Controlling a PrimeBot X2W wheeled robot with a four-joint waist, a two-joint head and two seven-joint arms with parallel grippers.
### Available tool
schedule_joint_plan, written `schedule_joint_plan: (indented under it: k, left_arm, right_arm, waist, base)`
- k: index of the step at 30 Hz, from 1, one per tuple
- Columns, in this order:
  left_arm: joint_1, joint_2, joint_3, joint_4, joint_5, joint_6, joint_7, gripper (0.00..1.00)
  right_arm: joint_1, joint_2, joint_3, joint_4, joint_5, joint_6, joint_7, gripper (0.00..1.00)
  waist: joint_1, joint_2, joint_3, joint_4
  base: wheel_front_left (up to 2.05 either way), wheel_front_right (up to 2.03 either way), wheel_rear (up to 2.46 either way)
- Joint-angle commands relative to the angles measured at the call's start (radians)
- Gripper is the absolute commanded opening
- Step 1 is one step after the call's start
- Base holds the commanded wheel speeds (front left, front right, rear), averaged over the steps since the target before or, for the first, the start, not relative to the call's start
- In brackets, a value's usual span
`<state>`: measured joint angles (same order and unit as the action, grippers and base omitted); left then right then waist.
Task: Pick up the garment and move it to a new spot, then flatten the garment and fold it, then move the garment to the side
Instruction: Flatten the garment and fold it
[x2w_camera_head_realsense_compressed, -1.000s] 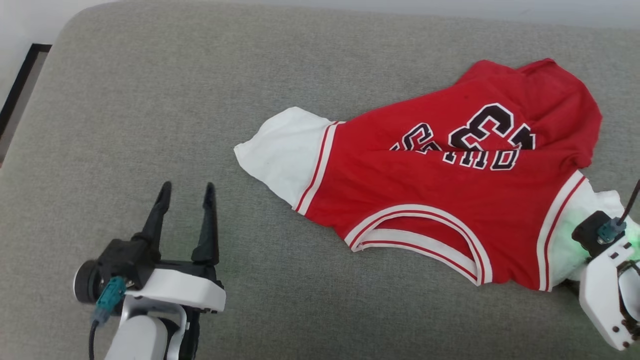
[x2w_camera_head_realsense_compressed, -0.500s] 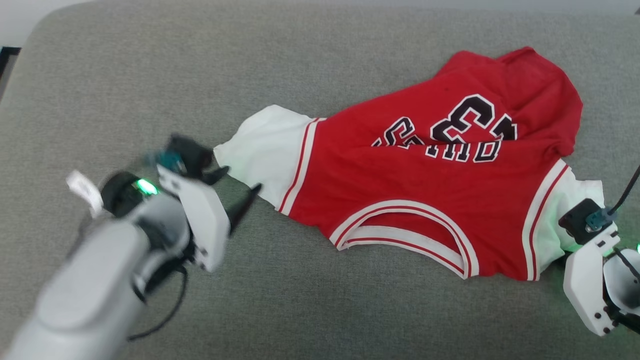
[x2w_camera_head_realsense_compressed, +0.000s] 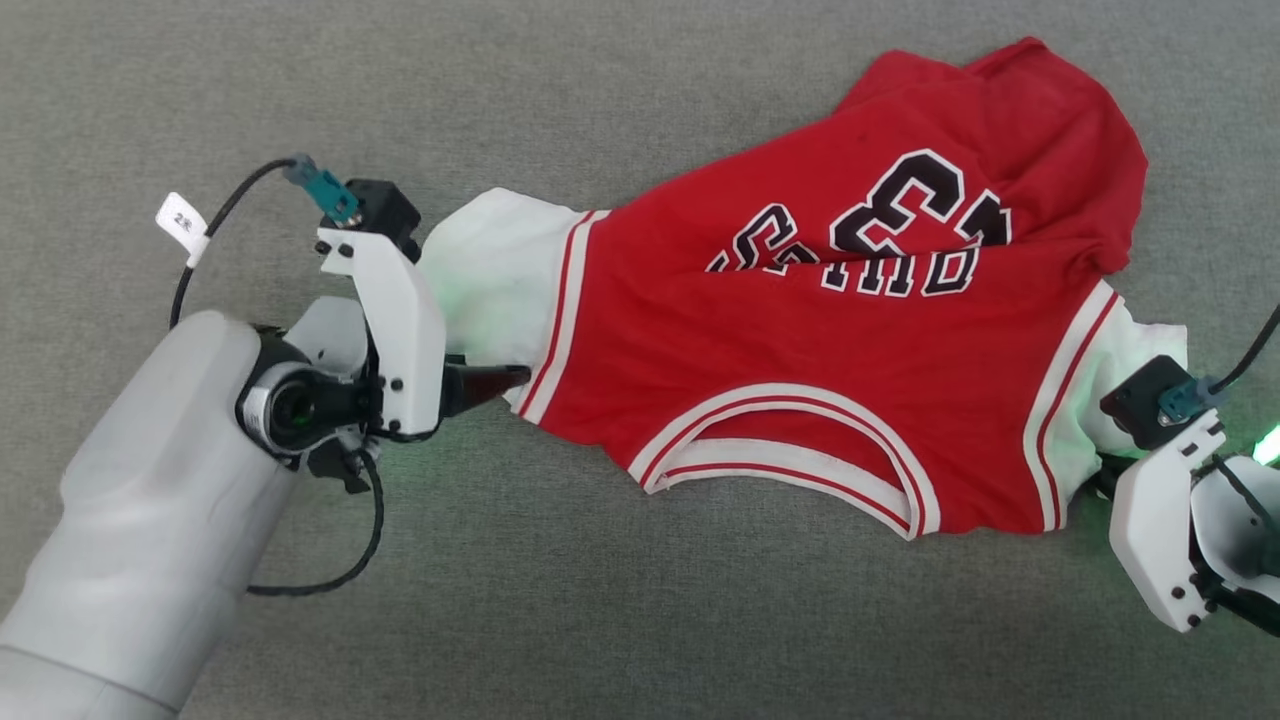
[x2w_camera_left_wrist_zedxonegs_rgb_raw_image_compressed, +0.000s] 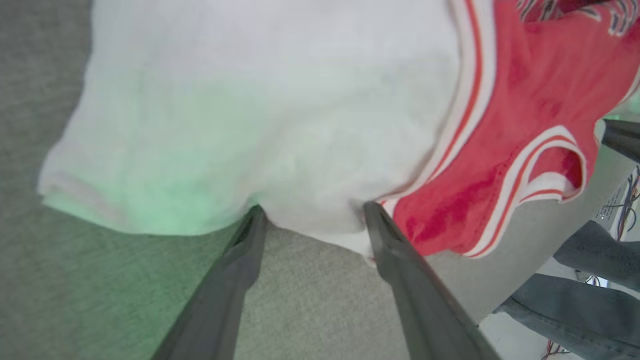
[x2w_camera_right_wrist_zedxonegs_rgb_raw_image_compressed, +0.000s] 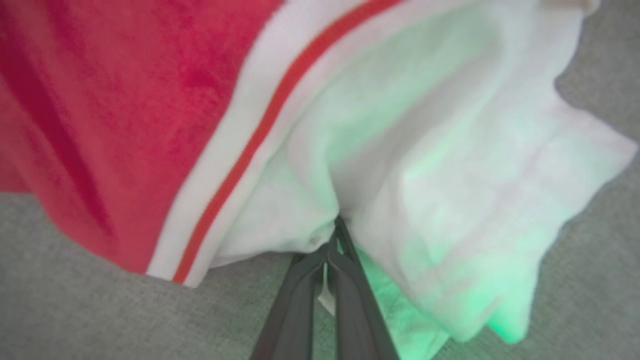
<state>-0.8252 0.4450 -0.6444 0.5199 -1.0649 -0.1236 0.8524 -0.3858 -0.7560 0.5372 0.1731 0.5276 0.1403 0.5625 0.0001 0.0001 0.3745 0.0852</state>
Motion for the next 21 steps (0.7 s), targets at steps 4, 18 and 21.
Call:
schedule_joint_plan:
  k: [4,18,21]
  left_arm:
    - [-0.021,-0.035,-0.022,0.098,0.004,0.006,-0.001,0.83]
    - [0.021,-0.025,0.016,0.045,-0.149,-0.008,-0.195,0.00]
    - [0.065,0.006,0.026,-0.030,-0.175,-0.008,-0.288,0.00]
  right_arm:
    - [-0.014,0.051,0.040,0.068,-0.012,-0.017,-0.001,0.00]
    - [-0.003,0.098,-0.113,0.055,-0.019,-0.013,-0.154,0.00]
    - [0.030,0.116,-0.215,0.022,-0.037,-0.012,-0.217,0.00]
  waist:
    - [-0.0001,-0.0001,0.020,-0.011]
    - [-0.0001,-0.0001,-0.020,-0.031]
    - [-0.0001,-0.0001,-0.043,-0.035]
  base:
    - [0.00,0.00,0.00]
    - [0.00,0.00,0.00]
    - [0.00,0.00,0.00]
